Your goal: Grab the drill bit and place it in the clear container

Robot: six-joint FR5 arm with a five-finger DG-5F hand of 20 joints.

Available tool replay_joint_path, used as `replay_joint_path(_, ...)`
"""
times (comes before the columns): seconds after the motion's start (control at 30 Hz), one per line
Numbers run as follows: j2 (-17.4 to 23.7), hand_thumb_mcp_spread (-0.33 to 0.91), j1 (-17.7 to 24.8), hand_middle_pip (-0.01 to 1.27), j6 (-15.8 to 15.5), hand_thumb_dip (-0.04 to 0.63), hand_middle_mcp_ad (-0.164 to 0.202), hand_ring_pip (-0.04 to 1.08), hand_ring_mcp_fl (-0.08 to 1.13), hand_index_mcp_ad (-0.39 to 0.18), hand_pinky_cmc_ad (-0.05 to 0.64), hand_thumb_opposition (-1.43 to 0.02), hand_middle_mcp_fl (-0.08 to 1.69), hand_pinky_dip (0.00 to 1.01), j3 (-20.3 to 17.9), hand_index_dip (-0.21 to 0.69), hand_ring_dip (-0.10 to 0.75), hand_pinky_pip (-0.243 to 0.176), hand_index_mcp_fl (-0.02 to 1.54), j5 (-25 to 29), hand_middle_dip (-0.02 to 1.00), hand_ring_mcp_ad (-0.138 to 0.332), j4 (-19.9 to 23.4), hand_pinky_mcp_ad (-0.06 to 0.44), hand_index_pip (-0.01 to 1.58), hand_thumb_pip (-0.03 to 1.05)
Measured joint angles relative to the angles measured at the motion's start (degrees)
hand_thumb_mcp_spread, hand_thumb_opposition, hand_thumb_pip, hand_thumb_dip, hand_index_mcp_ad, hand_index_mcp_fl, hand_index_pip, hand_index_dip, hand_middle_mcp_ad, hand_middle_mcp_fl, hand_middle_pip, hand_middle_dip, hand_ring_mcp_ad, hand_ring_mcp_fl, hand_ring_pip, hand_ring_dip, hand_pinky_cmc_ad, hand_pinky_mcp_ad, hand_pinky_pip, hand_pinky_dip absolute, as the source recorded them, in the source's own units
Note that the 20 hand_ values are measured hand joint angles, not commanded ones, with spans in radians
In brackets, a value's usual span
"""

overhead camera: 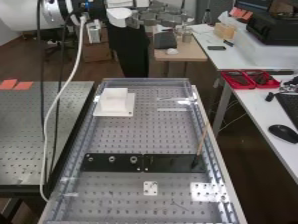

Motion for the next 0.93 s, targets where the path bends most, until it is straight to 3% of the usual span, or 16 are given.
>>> replay_joint_path(0.17,0.17,0.33,0.33,0.12,-0.73,0.068,0.091,0.10,0.04,-0.056,0.281,-0.66,0.12,0.23,0.33,0.480,0.058,-0.096,0.29,-0.45,0.23,0.176,-2.28,0.183,0.03,0.20)
replay_joint_path(0.3,0.63,0.29,0.75,0.12,-2.33,0.044,0.091,0.09,0.05,-0.059,0.278,-0.64,0.10,0.26,0.28,0.363,0.051,-0.105,0.21,1.19,0.19,0.171,-3.10,0.185,0.04,0.18)
replay_joint_path(0.33,0.83,0.28,0.87,0.13,-2.72,0.038,0.091,0.09,0.05,-0.038,0.278,-0.63,0.11,0.26,0.18,0.330,0.037,-0.105,0.19,1.87,0.18,0.178,-3.18,0.185,0.03,0.18)
replay_joint_path(0.53,2.69,0.27,1.48,0.14,-4.12,0.037,0.091,0.09,0.05,-0.037,0.278,-0.63,0.09,0.26,-1.44,0.248,0.021,-0.110,0.18,2.81,0.14,0.197,-0.71,0.182,0.07,0.18)
replay_joint_path(0.93,3.18,0.27,1.92,0.14,-4.56,0.038,0.091,0.09,0.06,-0.037,0.278,-0.63,0.10,0.26,-1.66,0.211,0.010,-0.110,0.17,3.00,0.14,0.197,-1.21,0.182,0.07,0.18)
